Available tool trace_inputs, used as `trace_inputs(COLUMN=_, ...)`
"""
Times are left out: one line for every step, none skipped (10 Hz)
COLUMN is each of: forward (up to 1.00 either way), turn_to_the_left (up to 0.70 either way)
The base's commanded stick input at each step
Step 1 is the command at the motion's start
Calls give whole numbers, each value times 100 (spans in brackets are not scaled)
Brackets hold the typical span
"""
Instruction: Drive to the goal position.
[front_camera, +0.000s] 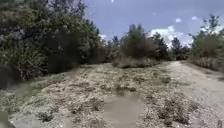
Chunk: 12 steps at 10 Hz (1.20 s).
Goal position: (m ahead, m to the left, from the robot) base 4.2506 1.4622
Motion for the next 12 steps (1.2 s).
trace_inputs(forward=50, turn_to_the_left=22)
trace_inputs(forward=50, turn_to_the_left=51)
trace_inputs(forward=50, turn_to_the_left=51)
trace_inputs(forward=50, turn_to_the_left=50)
trace_inputs(forward=50, turn_to_the_left=12)
trace_inputs(forward=50, turn_to_the_left=1)
trace_inputs(forward=50, turn_to_the_left=1)
trace_inputs(forward=50, turn_to_the_left=1)
trace_inputs(forward=50, turn_to_the_left=1)
trace_inputs(forward=50, turn_to_the_left=1)
trace_inputs(forward=50, turn_to_the_left=1)
trace_inputs(forward=50, turn_to_the_left=1)
